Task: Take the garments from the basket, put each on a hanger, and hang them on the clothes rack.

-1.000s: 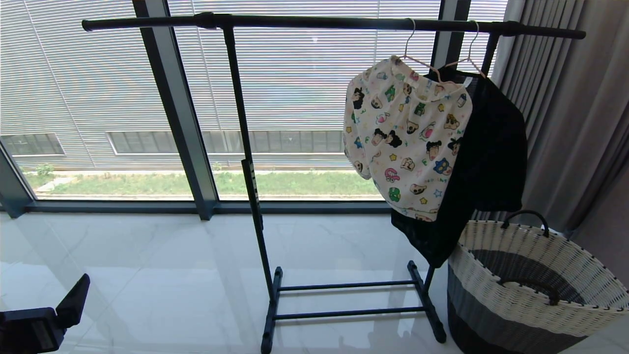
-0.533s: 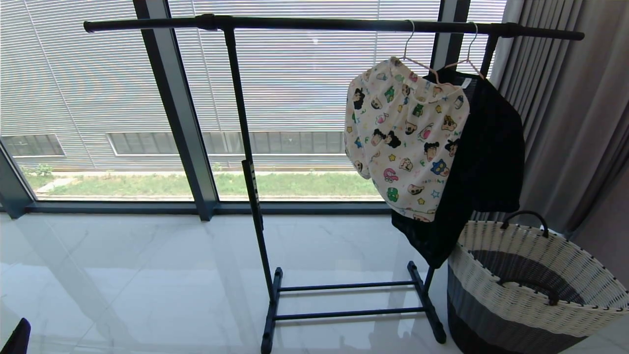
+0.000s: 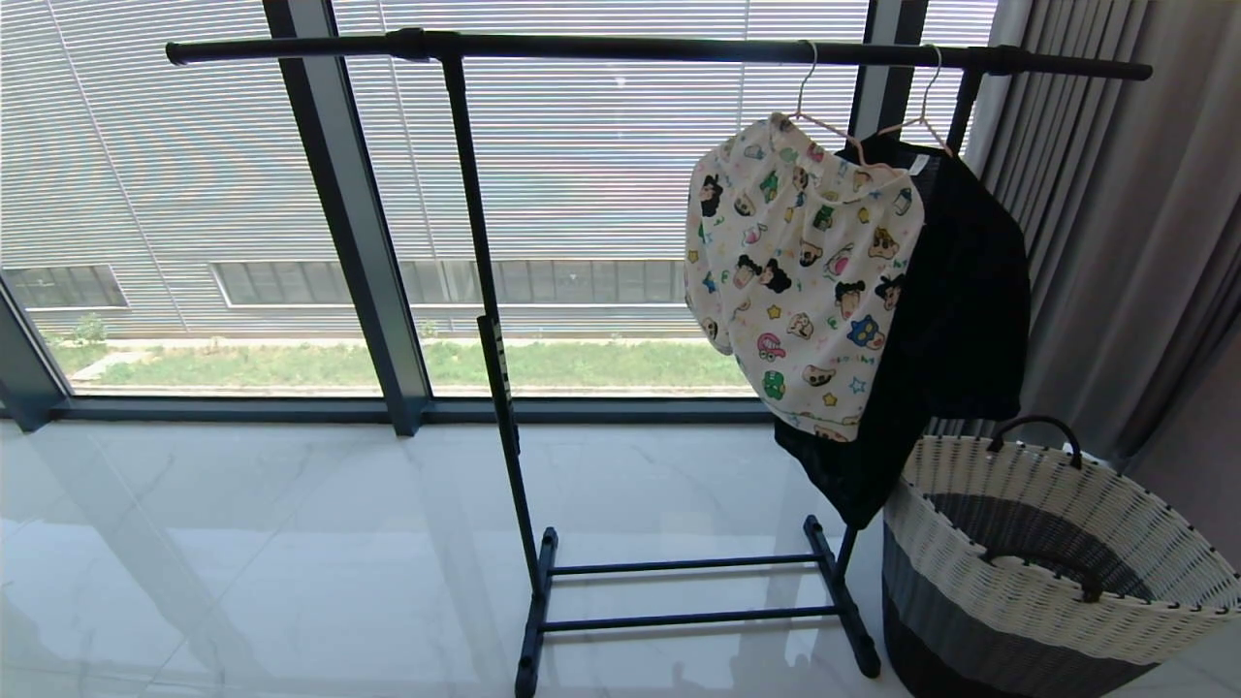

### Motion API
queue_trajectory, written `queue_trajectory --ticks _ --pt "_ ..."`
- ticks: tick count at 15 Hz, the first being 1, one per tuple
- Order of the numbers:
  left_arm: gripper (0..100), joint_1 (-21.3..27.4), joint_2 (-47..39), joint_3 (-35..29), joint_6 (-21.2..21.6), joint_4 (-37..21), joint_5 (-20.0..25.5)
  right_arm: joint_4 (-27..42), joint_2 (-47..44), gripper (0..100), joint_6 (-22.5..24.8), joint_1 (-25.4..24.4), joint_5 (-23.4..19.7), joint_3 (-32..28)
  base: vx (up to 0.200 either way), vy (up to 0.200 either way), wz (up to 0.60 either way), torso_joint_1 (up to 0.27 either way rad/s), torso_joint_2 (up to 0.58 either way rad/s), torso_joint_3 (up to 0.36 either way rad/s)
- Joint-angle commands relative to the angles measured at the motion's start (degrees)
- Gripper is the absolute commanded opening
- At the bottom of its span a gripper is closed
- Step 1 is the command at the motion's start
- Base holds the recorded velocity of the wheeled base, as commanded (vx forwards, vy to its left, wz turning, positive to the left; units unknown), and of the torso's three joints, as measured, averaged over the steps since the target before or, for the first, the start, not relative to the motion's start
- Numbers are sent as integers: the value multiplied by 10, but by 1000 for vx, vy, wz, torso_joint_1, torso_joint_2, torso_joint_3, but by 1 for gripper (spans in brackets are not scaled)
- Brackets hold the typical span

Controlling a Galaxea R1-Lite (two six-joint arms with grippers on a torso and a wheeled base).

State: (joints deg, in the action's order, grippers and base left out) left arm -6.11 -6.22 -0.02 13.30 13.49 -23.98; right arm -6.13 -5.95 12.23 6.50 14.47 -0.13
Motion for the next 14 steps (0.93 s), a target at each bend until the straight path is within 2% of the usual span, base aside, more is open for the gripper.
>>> queue_trajectory --ticks 1,2,3,5,7,8,9,11,12,14 --pt "100 0 9 0 2 33 -6 -7 4 100 11 0 -1 1 0 0 0 0 0 0" --pt "100 0 8 0 5 60 8 -20 5 100 18 0 -8 1 0 0 0 0 0 0" --pt "100 0 9 0 4 75 39 -21 5 100 5 0 -51 1 0 0 0 0 0 0" --pt "100 0 9 0 4 91 104 -14 5 100 -34 0 -176 1 0 0 0 0 0 0" --pt "100 0 9 0 4 84 155 14 5 100 -57 0 -260 1 0 0 0 0 0 0" --pt "100 0 9 0 3 71 177 16 5 100 -88 0 -284 1 0 0 0 0 0 0" --pt "100 0 9 0 3 64 179 16 5 100 -103 0 -277 1 0 0 0 0 0 0" --pt "100 0 9 0 1 62 179 19 4 100 -100 0 -244 1 0 0 0 0 0 0" --pt "100 0 9 0 1 62 179 25 1 100 -92 -12 -250 1 0 0 0 0 0 0" --pt "100 0 9 0 -5 60 178 26 -12 100 -90 -93 -250 1 0 0 0 0 0 0"
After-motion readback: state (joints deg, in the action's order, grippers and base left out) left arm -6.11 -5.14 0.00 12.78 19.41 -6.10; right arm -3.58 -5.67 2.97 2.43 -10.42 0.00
